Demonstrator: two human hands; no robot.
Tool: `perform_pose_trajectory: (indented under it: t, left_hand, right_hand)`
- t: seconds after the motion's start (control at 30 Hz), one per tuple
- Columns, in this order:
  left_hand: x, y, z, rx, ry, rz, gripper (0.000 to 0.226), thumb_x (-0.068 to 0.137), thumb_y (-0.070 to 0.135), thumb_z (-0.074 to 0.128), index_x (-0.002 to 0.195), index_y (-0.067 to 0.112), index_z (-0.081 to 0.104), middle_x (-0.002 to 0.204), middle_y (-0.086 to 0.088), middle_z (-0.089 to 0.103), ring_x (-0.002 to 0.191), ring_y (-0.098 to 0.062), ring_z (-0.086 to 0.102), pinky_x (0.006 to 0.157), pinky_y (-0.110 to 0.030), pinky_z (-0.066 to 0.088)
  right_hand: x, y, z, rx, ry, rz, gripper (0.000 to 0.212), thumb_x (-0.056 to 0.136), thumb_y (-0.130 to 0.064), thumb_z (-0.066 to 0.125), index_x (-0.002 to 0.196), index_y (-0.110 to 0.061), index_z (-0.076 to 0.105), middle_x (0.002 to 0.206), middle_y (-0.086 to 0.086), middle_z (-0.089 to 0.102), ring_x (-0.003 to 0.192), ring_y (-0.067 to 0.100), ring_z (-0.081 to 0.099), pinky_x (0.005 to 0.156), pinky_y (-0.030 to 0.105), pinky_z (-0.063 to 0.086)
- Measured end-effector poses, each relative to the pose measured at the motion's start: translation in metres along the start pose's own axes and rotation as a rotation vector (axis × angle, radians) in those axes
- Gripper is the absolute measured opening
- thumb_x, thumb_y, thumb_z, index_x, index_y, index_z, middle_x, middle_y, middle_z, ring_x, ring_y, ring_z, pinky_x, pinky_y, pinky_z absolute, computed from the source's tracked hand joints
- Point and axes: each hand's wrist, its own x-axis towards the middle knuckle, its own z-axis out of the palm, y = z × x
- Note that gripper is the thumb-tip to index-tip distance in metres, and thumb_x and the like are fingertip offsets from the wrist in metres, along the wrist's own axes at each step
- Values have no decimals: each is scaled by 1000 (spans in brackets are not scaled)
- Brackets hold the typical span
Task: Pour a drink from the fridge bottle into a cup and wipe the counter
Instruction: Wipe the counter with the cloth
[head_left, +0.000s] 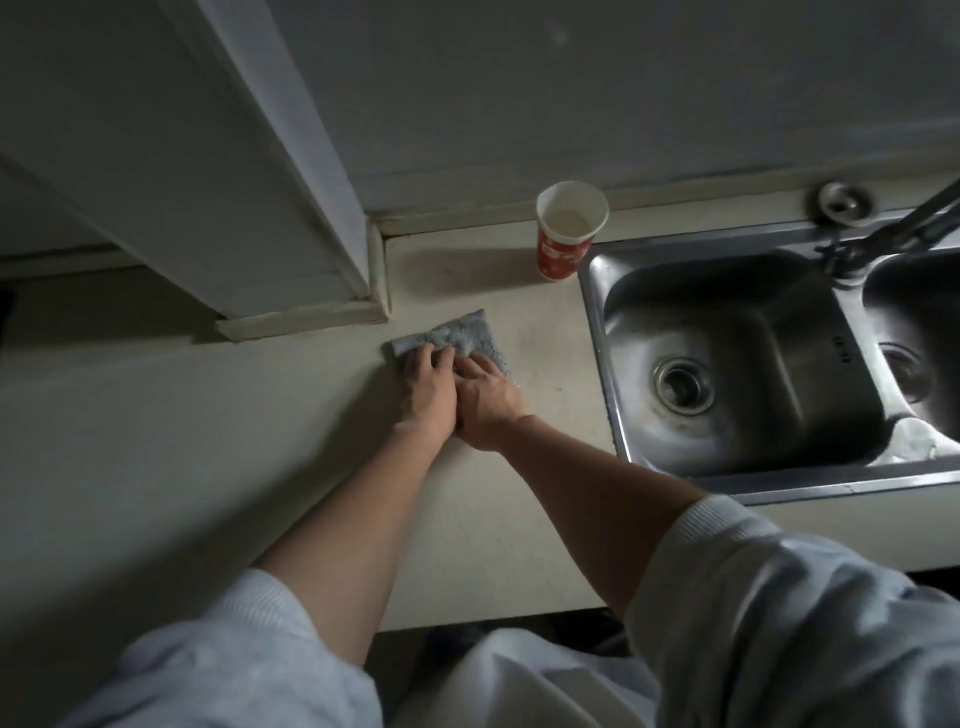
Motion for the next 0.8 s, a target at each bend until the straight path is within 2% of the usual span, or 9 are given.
perform_pose_trajectory:
  t: [0.1, 0.23, 0.3, 0.37, 0.57, 0.8]
  left_hand:
    - [0, 25, 29, 78, 45, 14, 42, 103, 16, 37, 144, 11, 41, 154, -15, 29, 142, -29, 26, 118, -36, 21]
    - [-7, 60, 58, 131, -15, 74, 45, 104, 29, 33, 145, 11, 40, 154, -10, 33, 143, -26, 28, 118, -37, 23]
    - [-8, 70, 68, 170, 7, 100, 44, 104, 21, 33, 146, 10, 38, 154, -13, 30, 143, -29, 27, 119, -40, 24]
    - [-6, 70, 72, 229, 44, 110, 45, 102, 11, 36, 147, 13, 37, 154, -14, 27, 142, -29, 28, 118, -36, 23]
    - [-9, 48, 63, 272, 0, 119, 43, 104, 11, 35, 146, 16, 41, 156, -10, 24, 143, -25, 28, 116, -30, 20]
    - [-44, -14, 29, 300, 39, 75, 44, 102, 10, 39, 146, 14, 40, 156, -12, 24, 141, -29, 30, 116, -34, 23]
  right_hand:
    - [-16, 35, -7, 21, 7, 29, 74, 87, -39, 62, 152, -23, 31, 159, 5, 25, 147, 32, 18, 122, 42, 17]
    - [-32, 73, -14, -3, 12, 76, 79, 83, -43, 65, 152, -25, 32, 159, 4, 27, 146, 32, 20, 121, 43, 20]
    - [-35, 84, -15, -17, 2, 96, 81, 81, -47, 64, 152, -25, 31, 159, 2, 27, 146, 31, 21, 121, 43, 21]
    - [-36, 86, -16, -50, -6, 95, 82, 79, -50, 60, 152, -26, 31, 158, 2, 27, 146, 31, 23, 120, 44, 21]
    - [-48, 59, -14, -55, 11, 110, 82, 88, -48, 58, 156, -26, 17, 162, 3, 17, 148, 36, 13, 122, 47, 12]
    - [-56, -6, 9, -54, -75, 8, 82, 89, -49, 58, 156, -25, 18, 162, 5, 18, 149, 35, 13, 122, 47, 13]
